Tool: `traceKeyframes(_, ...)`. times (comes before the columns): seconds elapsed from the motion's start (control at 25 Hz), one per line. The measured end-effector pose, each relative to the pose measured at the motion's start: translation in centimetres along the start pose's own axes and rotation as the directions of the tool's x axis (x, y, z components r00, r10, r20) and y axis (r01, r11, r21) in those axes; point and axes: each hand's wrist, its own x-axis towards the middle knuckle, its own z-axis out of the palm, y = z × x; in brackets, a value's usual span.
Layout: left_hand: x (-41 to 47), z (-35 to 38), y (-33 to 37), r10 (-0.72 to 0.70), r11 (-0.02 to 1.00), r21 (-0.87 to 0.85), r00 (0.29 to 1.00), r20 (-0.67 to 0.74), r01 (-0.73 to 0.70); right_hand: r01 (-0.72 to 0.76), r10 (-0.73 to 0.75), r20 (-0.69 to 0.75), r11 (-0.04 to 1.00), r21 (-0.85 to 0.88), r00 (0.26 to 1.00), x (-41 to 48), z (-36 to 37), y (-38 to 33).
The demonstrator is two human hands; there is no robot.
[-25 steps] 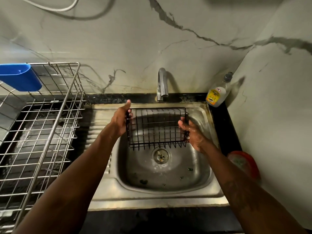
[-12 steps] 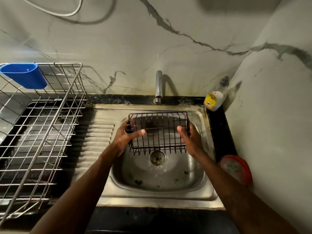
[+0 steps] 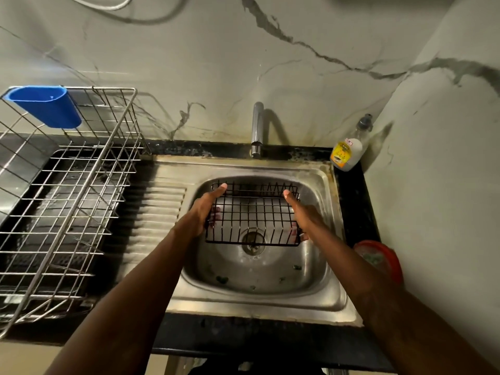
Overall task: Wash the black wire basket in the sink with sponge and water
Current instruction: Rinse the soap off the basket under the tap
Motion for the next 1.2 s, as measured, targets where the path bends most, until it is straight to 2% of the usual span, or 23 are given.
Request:
traceKeyframes(0.08, -0.4, 0.4, 0.3, 0.167, 0.985, -0.036, 0.986, 0.014, -0.167, 0.169, -0.164, -0.09, 0.984, 0.052, 0.982, -0.4, 0.3, 0.0)
traceKeyframes(0.16, -0.4, 1.0, 0.6, 0.318, 0.947, -0.047, 0.948, -0.016, -0.318, 0.366, -0.356, -0.191, 0.931, 0.017, 0.915, -0.7, 0.6, 0.3)
traceKeyframes(0.2, -0.4, 1.3, 0.8, 0.361, 0.932, -0.005, 0.931, -0.048, -0.361, 0.403, -0.393, -0.218, 0.915, -0.002, 0.893, -0.6, 0.7, 0.4)
traceKeyframes(0.24, -0.5, 1.4, 1.1, 0.361, 0.932, 0.067, 0.928, -0.091, -0.356, 0.362, -0.355, -0.212, 0.932, -0.008, 0.91, -0.4, 0.8, 0.2)
traceKeyframes(0.28, -0.5, 1.4, 1.3, 0.294, 0.951, 0.136, 0.947, -0.128, -0.277, 0.21, -0.205, -0.163, 0.978, 0.014, 0.965, -0.1, 0.8, -0.1)
traceKeyframes(0.32, -0.4, 1.2, 1.4, 0.172, 0.976, 0.157, 0.977, -0.127, -0.151, 0.015, -0.012, -0.064, 0.999, 0.047, 0.998, -0.2, 0.8, -0.7)
traceKeyframes(0.36, -0.5, 1.0, 1.2, 0.044, 0.987, 0.159, 0.993, -0.107, -0.027, -0.11, 0.107, 0.037, 0.992, 0.064, 0.994, -0.1, 0.7, -0.6)
traceKeyframes(0.4, -0.4, 0.8, 0.7, -0.031, 0.985, 0.163, 0.993, -0.115, 0.05, -0.144, 0.139, 0.067, 0.987, 0.076, 0.988, -0.3, 0.5, -0.4)
traceKeyframes(0.44, -0.1, 0.7, 0.7, -0.043, 0.984, 0.165, 0.988, -0.149, 0.068, -0.131, 0.128, 0.043, 0.988, 0.079, 0.991, -0.2, 0.5, -0.4)
traceKeyframes(0.6, -0.5, 1.3, 1.8, 0.031, 0.989, 0.15, 0.983, -0.179, -0.004, -0.024, 0.024, -0.061, 1.0, 0.01, 0.998, -1.2, 0.4, -1.1)
traceKeyframes(0.72, -1.6, 0.8, 2.0, 0.146, 0.976, 0.186, 0.97, -0.195, -0.109, 0.084, -0.077, -0.104, 0.995, 0.058, 0.992, -1.5, 0.6, -1.5)
traceKeyframes(0.76, -1.7, 0.6, 1.7, 0.236, 0.956, 0.22, 0.952, -0.196, -0.191, 0.158, -0.148, -0.159, 0.986, 0.052, 0.976, -2.0, 0.9, -1.2)
traceKeyframes(0.84, -2.0, 0.4, 0.9, 0.443, 0.883, 0.262, 0.876, -0.188, -0.39, 0.39, -0.37, -0.24, 0.92, 0.039, 0.898, -2.9, 1.3, -0.4)
traceKeyframes(0.88, -2.1, 0.3, 0.8, 0.522, 0.843, 0.26, 0.834, -0.179, -0.471, 0.452, -0.431, -0.286, 0.892, 0.005, 0.855, -3.2, 1.4, -0.2)
traceKeyframes(0.92, -2.1, 0.2, 0.9, 0.539, 0.835, 0.247, 0.823, -0.18, -0.492, 0.461, -0.444, -0.302, 0.887, -0.017, 0.844, -3.1, 1.3, -0.2)
traceKeyframes(0.96, -2.0, 0.1, 1.2, 0.482, 0.869, 0.225, 0.855, -0.191, -0.44, 0.384, -0.368, -0.274, 0.923, 0.006, 0.889, -2.7, 1.4, -0.5)
traceKeyframes(1.04, -1.5, -0.2, 1.8, 0.13, 0.978, 0.186, 0.969, -0.212, -0.09, 0.066, -0.062, -0.106, 0.997, 0.036, 0.992, -1.8, 1.3, -1.4)
traceKeyframes(1.08, -1.5, -0.1, 1.6, -0.029, 0.981, 0.179, 0.977, -0.212, 0.069, -0.011, 0.011, -0.043, 1.0, 0.009, 0.999, -1.9, 1.1, -1.6)
traceKeyframes(1.12, -1.3, -0.2, 1.2, -0.092, 0.976, 0.173, 0.972, -0.218, 0.131, -0.015, 0.014, -0.033, 1.0, -0.019, 0.999, -1.7, 1.1, -1.4)
traceKeyframes(1.2, -1.0, -0.2, 0.6, -0.083, 0.982, 0.142, 0.965, -0.247, 0.121, 0.037, -0.04, -0.046, 0.997, -0.062, 0.998, -2.0, 1.1, -1.0)
